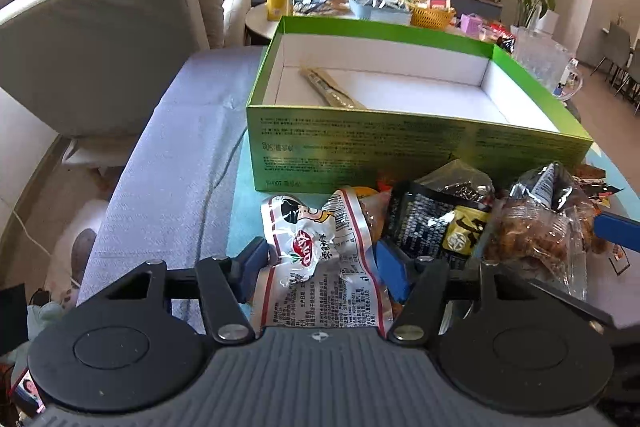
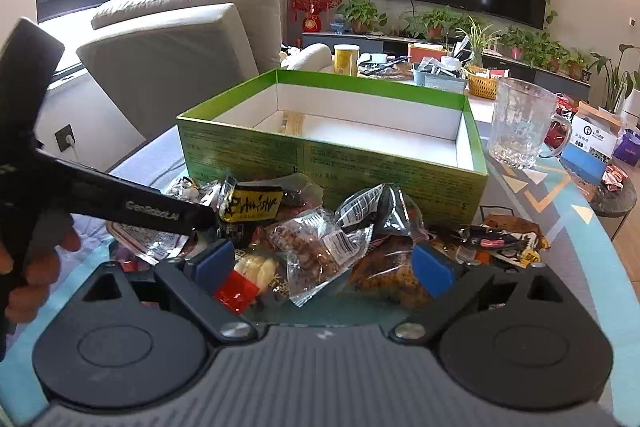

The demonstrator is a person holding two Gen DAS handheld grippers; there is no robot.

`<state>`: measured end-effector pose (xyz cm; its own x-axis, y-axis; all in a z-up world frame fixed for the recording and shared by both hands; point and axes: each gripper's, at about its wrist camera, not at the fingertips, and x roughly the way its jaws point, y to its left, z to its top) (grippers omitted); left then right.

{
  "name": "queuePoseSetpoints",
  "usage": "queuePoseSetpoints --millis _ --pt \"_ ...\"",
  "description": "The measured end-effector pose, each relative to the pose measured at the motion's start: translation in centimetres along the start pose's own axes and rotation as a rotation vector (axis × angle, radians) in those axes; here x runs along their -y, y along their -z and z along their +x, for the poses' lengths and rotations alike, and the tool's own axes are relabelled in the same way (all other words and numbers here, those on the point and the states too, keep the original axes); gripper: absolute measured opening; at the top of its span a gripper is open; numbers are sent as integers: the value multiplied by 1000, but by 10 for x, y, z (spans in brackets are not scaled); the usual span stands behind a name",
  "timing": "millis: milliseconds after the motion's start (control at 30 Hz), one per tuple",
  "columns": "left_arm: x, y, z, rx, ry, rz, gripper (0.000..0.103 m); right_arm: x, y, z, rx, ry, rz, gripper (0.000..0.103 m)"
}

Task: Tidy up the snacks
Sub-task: 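Grasp the white printed snack bag with the left gripper while the right grasps a clear bag of brown snacks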

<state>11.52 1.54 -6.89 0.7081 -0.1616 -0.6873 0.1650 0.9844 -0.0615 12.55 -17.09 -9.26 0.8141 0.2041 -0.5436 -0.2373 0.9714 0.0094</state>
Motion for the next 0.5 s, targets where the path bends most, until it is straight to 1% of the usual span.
queuePoseSetpoints --millis 133,233,333,433,500 --pt "-3 1 -14 49 29 -5 56 -3 -1 2 8 16 -16 51" --pt "-4 1 -26 85 33 -5 56 -4 -3 4 8 21 -1 51" --pt "-7 1 -36 104 31 -10 56 -5 -6 8 3 26 13 51" --pt "-11 3 -41 106 25 -17 56 -4 -7 16 -13 -30 42 51" --pt "-13 3 -43 105 23 -23 57 -5 -7 20 -23 -44 63 51"
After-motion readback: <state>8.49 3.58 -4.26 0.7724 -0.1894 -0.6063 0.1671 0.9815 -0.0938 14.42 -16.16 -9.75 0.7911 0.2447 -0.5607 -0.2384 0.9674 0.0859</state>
